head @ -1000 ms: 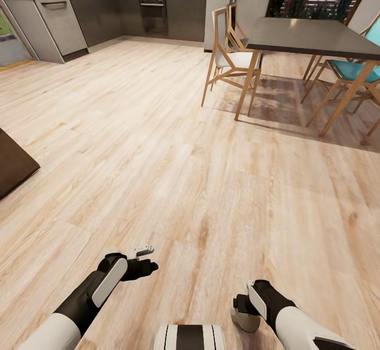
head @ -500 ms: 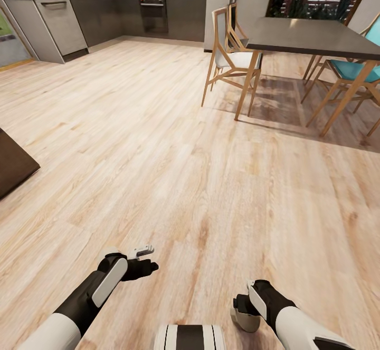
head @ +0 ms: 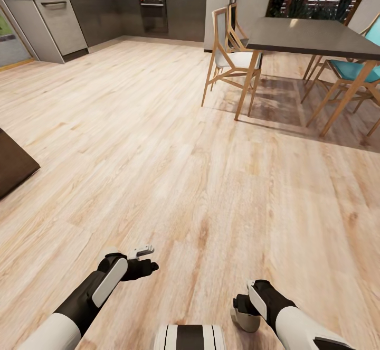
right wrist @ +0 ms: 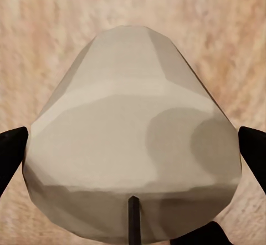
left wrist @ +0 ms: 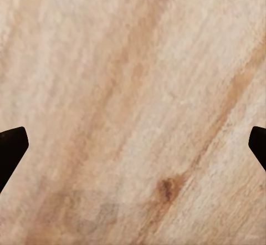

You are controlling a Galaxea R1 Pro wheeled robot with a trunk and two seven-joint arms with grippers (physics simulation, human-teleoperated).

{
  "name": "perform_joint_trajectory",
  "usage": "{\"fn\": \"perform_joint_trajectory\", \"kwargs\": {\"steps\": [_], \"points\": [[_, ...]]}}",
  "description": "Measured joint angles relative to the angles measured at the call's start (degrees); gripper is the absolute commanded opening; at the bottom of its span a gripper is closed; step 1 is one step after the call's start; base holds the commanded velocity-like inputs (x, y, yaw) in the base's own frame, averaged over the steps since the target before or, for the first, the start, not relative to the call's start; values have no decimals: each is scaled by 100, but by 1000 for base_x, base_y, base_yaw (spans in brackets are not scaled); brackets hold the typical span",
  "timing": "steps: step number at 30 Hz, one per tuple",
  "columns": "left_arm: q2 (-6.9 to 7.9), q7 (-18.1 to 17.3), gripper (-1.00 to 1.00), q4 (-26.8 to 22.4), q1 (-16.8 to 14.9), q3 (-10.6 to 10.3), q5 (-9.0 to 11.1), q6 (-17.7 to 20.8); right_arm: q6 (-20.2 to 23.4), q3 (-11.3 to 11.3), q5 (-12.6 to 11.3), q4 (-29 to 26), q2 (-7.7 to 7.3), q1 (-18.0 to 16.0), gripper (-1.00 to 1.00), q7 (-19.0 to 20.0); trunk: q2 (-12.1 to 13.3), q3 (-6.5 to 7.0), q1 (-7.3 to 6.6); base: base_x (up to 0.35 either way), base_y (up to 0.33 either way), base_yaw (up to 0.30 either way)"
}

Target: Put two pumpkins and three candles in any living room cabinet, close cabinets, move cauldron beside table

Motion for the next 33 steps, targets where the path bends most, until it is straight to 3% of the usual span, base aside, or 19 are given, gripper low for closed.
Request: {"fn": "perform_joint_trajectory", "kwargs": {"steps": [3,8,15,33], "points": [[-4,0,100,-3,0,0,0,0,0,-2,4,0,0,0,-100,2,0,0,0,0,0,0],[2,0,100,-159,0,6,6,28,-1,-7,-9,-1,0,0,-100,6,6,110,-13,0,0,0],[-5,-5,100,-184,0,177,-23,447,0,-8,-12,-8,0,0,-100,28,16,265,-31,0,0,0],[3,-9,100,-141,0,245,-34,465,251,-59,-73,-333,-48,1,-100,85,40,664,-77,0,0,0]]}}
